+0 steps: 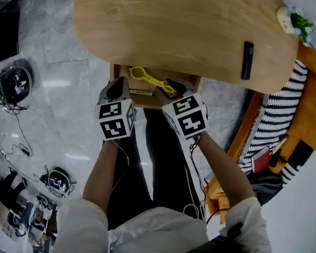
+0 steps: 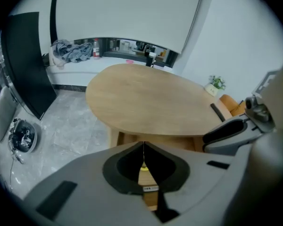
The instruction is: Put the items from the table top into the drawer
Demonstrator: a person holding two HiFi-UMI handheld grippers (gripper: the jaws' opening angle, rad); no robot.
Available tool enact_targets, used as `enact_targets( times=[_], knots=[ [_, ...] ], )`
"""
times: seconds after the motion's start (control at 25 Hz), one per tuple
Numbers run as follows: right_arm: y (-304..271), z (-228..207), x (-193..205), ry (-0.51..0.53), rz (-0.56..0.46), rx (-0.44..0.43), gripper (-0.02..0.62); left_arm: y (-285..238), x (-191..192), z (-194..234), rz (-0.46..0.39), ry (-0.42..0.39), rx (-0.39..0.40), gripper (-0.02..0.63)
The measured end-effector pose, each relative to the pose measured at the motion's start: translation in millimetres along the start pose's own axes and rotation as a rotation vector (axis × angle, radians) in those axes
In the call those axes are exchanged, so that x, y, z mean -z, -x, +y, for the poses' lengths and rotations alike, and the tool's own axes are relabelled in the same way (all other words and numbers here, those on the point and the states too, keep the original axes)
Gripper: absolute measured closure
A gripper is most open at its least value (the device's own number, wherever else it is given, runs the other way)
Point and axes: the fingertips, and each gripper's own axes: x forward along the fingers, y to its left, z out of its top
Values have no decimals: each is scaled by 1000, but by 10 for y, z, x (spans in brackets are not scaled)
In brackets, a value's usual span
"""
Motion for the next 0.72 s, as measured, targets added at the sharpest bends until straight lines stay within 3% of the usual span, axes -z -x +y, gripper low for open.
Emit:
enact_targets(
  times=[0.36,0.72],
  knots=[
    [564,-811,349,-213,-89,128,453,-196,-372,-965,-15,-169,113,597],
    [1076,-1822,633,-353,-160,275,453,-562,-590,-1852,-23,-271,205,597]
  ],
)
